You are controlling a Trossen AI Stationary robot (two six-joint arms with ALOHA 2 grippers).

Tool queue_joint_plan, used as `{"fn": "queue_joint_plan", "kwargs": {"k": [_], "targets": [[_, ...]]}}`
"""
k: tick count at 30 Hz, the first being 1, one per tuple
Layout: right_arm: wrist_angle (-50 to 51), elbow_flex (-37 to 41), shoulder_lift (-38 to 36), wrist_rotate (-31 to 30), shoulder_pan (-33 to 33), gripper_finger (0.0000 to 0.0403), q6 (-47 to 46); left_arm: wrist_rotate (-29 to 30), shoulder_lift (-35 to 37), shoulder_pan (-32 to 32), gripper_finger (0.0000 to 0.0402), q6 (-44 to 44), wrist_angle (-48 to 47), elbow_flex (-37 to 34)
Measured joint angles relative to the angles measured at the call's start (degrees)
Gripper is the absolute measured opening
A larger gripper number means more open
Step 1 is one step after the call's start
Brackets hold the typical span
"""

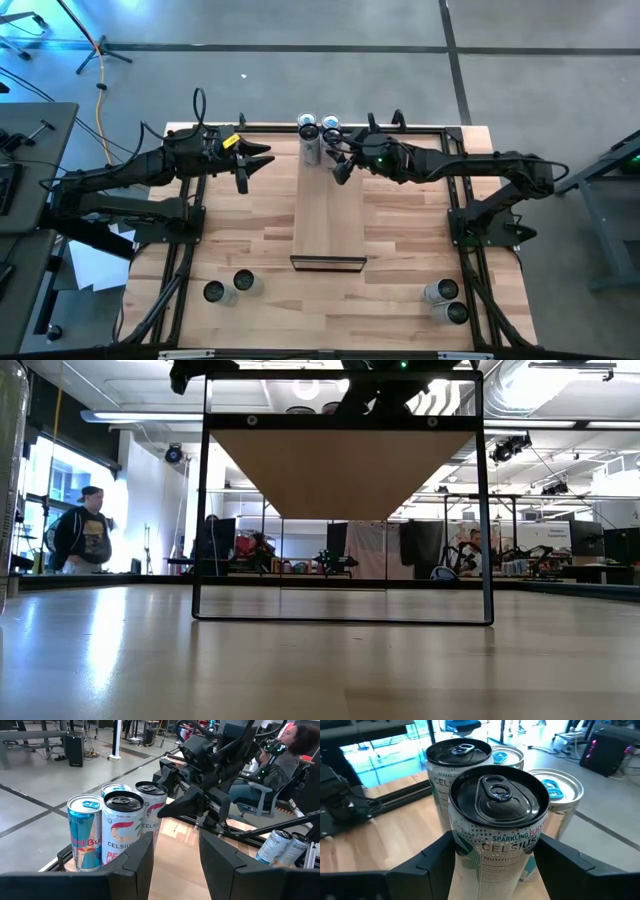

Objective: Place canned beverage on shelf
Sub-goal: Put the white pink soda can aligned with the other white pink soda can

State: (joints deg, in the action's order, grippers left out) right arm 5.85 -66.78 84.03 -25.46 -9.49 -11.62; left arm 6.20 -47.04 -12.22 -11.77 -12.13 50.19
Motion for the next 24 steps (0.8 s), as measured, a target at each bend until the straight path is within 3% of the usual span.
{"fn": "queue_joint_plan", "kwargs": {"k": [8,24], "targets": [[4.31,-1.66,-0.08,-4.74,0.24,0.023,-0.51,0.0,0.0,-0.01,0.0131,0.0,-0.01,0.0],[1.31,-2.67,2.19,-4.69,0.13,0.023,-6.61,0.0,0.0,0.0,0.0131,1.88,-0.01,0.0]]}}
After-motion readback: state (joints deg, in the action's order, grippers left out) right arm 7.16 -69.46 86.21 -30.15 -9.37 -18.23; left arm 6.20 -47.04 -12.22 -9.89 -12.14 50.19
